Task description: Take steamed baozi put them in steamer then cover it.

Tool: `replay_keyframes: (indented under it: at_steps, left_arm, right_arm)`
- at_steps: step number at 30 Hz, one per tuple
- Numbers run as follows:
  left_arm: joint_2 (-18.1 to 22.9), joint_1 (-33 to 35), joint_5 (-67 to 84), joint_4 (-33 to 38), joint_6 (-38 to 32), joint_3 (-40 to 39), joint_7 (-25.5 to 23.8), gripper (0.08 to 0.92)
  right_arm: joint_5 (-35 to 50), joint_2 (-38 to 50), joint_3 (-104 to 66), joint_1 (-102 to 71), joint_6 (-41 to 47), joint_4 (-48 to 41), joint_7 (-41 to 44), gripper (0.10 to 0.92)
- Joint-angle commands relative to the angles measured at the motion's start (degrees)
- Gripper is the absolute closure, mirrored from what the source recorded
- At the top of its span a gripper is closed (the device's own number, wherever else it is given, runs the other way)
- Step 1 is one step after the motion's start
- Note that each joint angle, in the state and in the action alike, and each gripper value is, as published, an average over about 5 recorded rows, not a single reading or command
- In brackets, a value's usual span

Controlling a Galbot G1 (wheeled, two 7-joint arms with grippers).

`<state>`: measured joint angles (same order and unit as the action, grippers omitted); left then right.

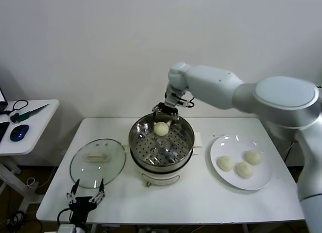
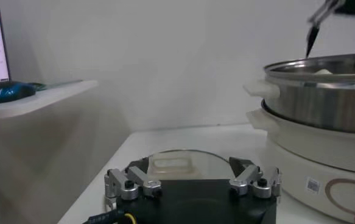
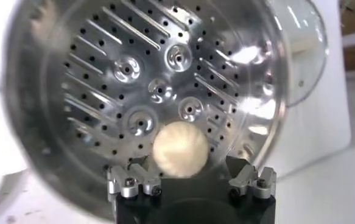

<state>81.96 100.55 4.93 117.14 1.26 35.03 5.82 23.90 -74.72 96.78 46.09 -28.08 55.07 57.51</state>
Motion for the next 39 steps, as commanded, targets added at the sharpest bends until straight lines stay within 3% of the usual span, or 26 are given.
replay_keyframes:
  at_steps: [1,6,13,25,39]
  left_arm:
    - [0.06,0.0,-0.06,0.12,0.01,-0.03,0.01,0.177]
    - [0.2,-0.16,0.18,0.28,-0.16,-0.09,0.04,0.177]
    - [0.8,-0.66,0.12,0.01,-0.1,-0.27,0.03,0.177]
    - [1.11,-0.05,-0.04,-0.22,-0.29,0.28,0.15,0.177]
    - [1.23,0.42,-0.3,-0.55,-0.43,0.57,0.17,0.177]
  right_arm:
    - [24.59,16.17,15.89,16.87,19.38,19.29,4.79,0.203]
    - [20.07,31.21,21.59,17.15,38.49,28.32,-2.89,0.203]
    - [13.8,40.19,16.48,6.05,46.88,31.01,-8.51,0.203]
    - [6.36,36.29,-9.82,-23.83,49.7,18.04,-12.18,0.203]
    - [2.08,29.54,-13.09,-28.43,47.53,9.27,-10.42,0.203]
